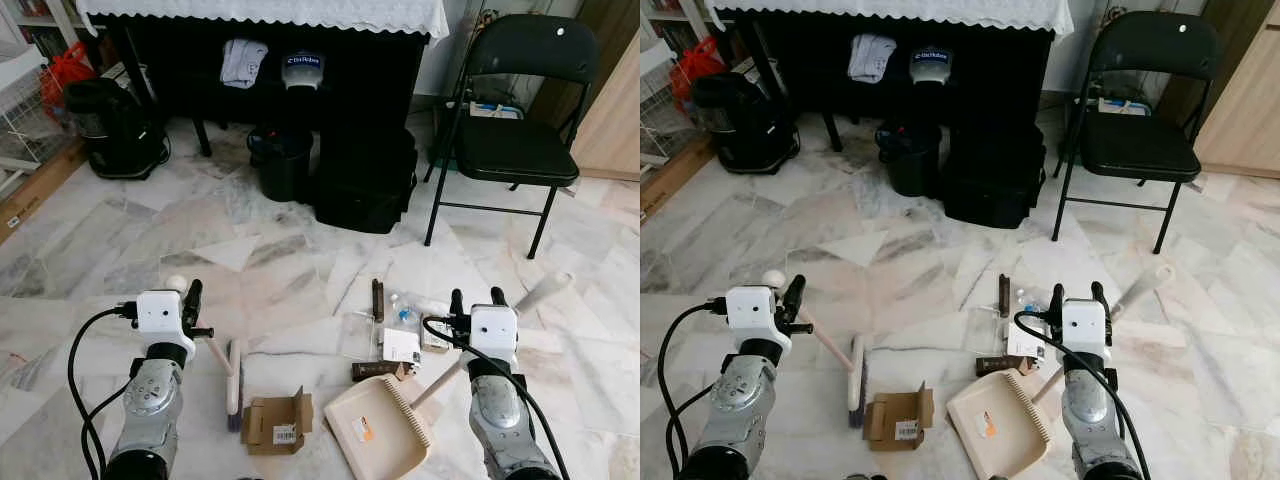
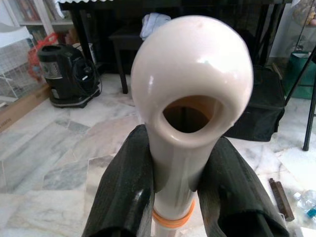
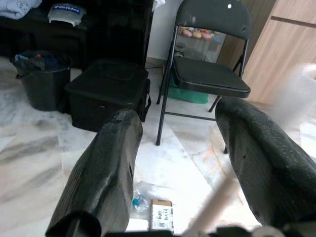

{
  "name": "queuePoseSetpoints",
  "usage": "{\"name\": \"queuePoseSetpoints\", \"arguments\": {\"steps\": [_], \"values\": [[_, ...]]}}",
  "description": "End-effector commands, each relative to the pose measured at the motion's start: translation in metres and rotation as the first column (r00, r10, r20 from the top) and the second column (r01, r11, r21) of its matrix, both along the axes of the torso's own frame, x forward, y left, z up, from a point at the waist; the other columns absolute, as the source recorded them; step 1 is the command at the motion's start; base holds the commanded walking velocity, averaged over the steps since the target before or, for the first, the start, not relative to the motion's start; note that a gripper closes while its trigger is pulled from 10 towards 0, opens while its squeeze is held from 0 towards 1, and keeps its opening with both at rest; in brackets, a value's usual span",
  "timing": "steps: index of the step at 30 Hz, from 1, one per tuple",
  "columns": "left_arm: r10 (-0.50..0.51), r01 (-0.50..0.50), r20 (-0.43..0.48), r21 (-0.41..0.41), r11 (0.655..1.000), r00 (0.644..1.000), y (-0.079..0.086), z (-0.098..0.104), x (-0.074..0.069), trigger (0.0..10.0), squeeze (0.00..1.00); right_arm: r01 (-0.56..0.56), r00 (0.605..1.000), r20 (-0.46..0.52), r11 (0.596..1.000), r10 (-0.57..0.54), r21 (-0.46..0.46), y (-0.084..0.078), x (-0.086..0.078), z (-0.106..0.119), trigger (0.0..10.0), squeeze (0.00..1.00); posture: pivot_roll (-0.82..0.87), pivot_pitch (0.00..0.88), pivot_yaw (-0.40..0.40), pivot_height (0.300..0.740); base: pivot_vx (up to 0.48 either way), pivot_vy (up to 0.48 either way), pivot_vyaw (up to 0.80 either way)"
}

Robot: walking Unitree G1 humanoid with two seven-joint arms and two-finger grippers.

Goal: Sweep floor

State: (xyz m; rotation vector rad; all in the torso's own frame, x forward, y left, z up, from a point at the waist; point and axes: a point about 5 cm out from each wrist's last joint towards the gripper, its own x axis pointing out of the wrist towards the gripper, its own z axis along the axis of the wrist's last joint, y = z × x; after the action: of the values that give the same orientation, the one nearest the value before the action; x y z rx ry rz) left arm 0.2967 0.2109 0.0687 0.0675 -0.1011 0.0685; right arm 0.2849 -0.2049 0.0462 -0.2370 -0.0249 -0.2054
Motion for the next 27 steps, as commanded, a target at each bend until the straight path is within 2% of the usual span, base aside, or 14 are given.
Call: {"name": "queuePoseSetpoints", "arguments": {"steps": [1, 6, 27], "values": [[0.005, -0.004, -0.055, 0.015, 1.0, 0.998, 0.0028, -0.0106, -0.0065, 10.0, 0.0, 0.001, 1.0, 0.028, 1.0, -0.002, 0.023, -0.0002, -0.0015, 0.0037, 10.0, 0.0, -0.03, 0.106, 0.013, 0.74, 0.0, 0.0, 0.0], [0.019, -0.019, -0.063, 0.01, 1.0, 0.998, 0.0076, -0.0135, -0.0123, 10.0, 0.0, -0.017, 0.999, 0.042, 0.999, 0.015, 0.039, 0.0008, -0.0018, 0.0059, 10.0, 0.0, -0.02, 0.097, 0.013, 0.74, 0.0, 0.0, 0.0], [-0.023, 0.024, -0.057, 0.018, 1.0, 0.998, -0.0002, -0.0097, -0.0096, 10.0, 0.0, -0.022, 0.999, 0.037, 0.998, 0.02, 0.057, 0.0007, 0.0003, 0.0082, 10.0, 0.0, -0.02, 0.092, 0.014, 0.74, 0.0, 0.0, 0.0]]}}
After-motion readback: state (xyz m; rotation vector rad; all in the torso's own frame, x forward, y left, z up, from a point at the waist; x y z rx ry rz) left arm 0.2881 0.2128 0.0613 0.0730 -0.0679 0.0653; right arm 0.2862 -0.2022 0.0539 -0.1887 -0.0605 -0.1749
